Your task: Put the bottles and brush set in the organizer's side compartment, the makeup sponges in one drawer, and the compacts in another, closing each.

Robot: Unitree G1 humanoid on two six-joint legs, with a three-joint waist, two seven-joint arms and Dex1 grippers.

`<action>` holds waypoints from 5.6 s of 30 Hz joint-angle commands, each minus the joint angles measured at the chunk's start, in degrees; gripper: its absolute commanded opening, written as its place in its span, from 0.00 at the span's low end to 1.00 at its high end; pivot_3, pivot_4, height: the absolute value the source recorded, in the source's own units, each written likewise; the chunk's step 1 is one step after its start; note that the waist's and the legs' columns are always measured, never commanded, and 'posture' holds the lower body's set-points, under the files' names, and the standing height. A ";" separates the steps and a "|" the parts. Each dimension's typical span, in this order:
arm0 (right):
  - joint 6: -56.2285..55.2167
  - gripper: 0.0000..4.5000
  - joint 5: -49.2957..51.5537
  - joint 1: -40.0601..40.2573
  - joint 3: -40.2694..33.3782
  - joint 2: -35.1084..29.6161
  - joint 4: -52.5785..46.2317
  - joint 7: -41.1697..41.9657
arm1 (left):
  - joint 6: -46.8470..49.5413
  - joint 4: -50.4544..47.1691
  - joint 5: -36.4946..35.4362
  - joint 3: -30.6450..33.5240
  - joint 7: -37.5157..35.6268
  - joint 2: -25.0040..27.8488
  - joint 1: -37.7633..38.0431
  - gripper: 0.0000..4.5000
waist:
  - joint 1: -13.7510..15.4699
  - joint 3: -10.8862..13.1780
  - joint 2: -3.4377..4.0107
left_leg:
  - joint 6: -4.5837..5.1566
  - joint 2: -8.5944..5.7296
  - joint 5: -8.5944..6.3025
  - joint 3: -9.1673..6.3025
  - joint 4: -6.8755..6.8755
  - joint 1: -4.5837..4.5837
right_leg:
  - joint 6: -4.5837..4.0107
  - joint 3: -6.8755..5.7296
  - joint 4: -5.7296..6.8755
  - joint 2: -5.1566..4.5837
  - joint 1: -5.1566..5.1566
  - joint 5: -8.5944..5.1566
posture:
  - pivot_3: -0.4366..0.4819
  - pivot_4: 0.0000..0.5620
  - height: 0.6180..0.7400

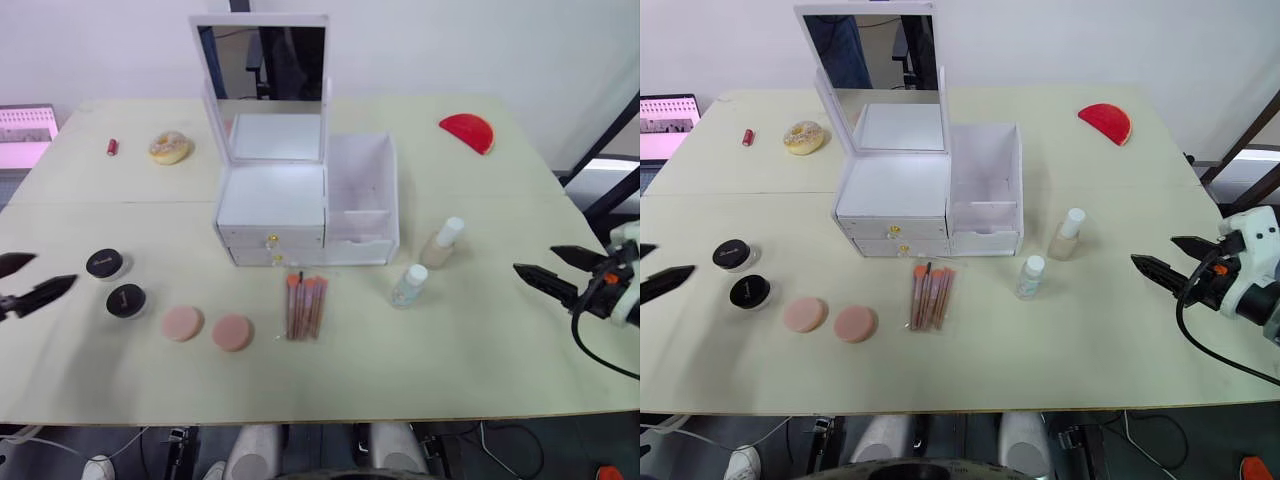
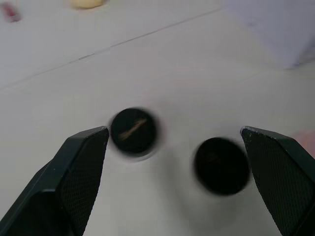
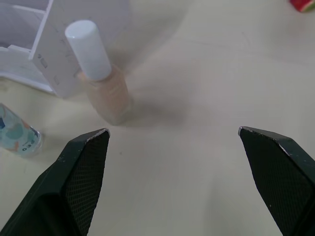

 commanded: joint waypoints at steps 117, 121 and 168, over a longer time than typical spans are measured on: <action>-0.91 0.17 -9.01 -41.74 39.45 12.21 7.46 -3.91 | 26.83 -36.16 -30.57 -15.53 6.56 11.62 -23.45 1.00 | -0.55 0.56 -0.20 | 0.05 -0.03 0.02 0.04 0.12 -0.02 | -0.06 0.40 0.05 0.30 -0.08 0.35 | 0.48 0.27 1.00; -1.82 0.17 -10.36 -41.37 39.85 13.38 8.76 -3.85 | 27.14 -36.21 -30.75 -15.46 6.60 11.63 -23.56 1.00 | -0.53 0.56 -0.20 | 0.05 -0.03 0.02 0.04 0.11 -0.01 | -0.04 0.41 0.05 0.32 -0.09 0.35 | 0.48 0.27 1.00; -11.22 0.99 -5.70 2.84 -4.18 -0.68 10.75 12.60 | -11.83 22.09 5.97 14.42 -2.07 4.16 11.07 1.00 | -0.18 0.47 -0.32 | 0.14 0.23 -0.09 0.30 0.19 0.06 | -0.28 1.33 -0.15 0.89 -0.24 0.18 | 0.48 0.27 1.00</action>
